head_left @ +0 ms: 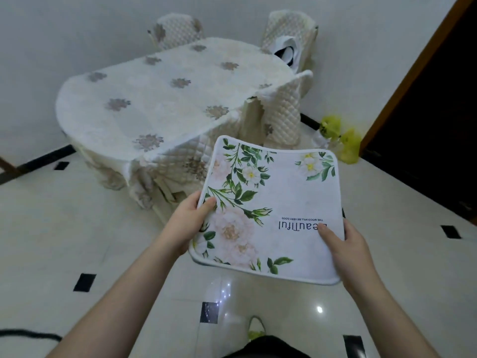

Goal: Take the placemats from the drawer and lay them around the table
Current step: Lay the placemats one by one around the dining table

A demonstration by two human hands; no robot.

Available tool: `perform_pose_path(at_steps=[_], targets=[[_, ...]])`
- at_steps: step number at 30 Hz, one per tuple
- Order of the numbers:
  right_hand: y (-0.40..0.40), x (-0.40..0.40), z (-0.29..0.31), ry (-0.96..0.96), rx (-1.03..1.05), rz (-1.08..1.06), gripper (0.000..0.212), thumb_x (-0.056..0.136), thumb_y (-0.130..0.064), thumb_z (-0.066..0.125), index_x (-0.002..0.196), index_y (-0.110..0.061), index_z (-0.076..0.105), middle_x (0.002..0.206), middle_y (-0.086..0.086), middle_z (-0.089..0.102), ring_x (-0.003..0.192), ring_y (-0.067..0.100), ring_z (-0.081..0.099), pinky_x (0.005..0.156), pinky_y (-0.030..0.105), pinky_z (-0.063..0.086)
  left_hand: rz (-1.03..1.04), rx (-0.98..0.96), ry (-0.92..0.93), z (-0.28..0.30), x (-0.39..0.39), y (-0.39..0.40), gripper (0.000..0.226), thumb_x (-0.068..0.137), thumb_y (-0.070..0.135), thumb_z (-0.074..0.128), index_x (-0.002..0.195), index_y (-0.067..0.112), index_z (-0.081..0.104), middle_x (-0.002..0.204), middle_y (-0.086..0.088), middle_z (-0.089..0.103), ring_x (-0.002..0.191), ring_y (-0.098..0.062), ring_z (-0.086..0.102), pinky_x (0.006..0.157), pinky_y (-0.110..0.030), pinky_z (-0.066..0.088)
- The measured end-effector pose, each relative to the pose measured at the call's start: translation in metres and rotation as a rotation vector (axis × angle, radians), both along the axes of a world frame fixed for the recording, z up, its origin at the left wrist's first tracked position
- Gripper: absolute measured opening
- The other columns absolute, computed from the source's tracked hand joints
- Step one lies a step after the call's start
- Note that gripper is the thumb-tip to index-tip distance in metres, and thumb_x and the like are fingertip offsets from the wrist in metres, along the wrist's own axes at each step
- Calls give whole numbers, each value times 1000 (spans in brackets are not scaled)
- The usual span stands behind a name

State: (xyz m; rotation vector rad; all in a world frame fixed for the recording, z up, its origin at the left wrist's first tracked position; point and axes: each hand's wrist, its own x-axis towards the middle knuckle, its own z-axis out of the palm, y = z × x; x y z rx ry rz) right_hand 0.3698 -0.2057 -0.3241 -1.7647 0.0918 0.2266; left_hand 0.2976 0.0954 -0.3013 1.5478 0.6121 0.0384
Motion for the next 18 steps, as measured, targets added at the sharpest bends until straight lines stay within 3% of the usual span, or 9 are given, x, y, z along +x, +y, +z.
perform_pose_path(at_steps=[5, 8, 10, 15, 18], targets=[[53, 45, -1, 1, 24, 181, 11, 92, -14, 66, 102, -17, 67, 91, -8, 73, 71, 0, 70, 58, 17, 52, 204, -1, 4, 17, -10, 35, 18, 100, 20, 56, 115, 15, 65, 104, -12, 75, 94, -36, 72, 86, -56, 57], [93, 58, 1, 1, 12, 299, 15, 91, -15, 66, 106, -13, 68, 94, -3, 74, 76, 7, 70, 61, 23, 52, 318, -4, 4, 23, -33, 53, 19, 101, 21, 55, 116, 16, 64, 102, -11, 76, 90, -32, 74, 82, -50, 59], [121, 58, 2, 3, 20, 375, 14, 91, -14, 67, 105, -13, 68, 95, -2, 74, 80, 11, 70, 66, 28, 52, 377, -18, 16, 22, -56, 67, 23, 101, 22, 54, 121, 12, 63, 104, -14, 75, 93, -35, 73, 84, -55, 57], [200, 42, 7, -10, 8, 566, 8, 90, -15, 67, 95, -22, 66, 91, -10, 73, 73, 0, 69, 66, 28, 51, 565, -38, 14, 12, -113, 107, 23, 102, 21, 52, 120, 12, 62, 108, -16, 74, 98, -38, 71, 89, -60, 54], [252, 24, 8, -25, -8, 652, 11, 89, -15, 69, 96, -23, 66, 95, -4, 74, 83, 11, 70, 72, 32, 55, 690, -48, -10, 7, -146, 132, 21, 103, 16, 50, 120, 12, 62, 106, -14, 75, 96, -37, 72, 88, -58, 55]])
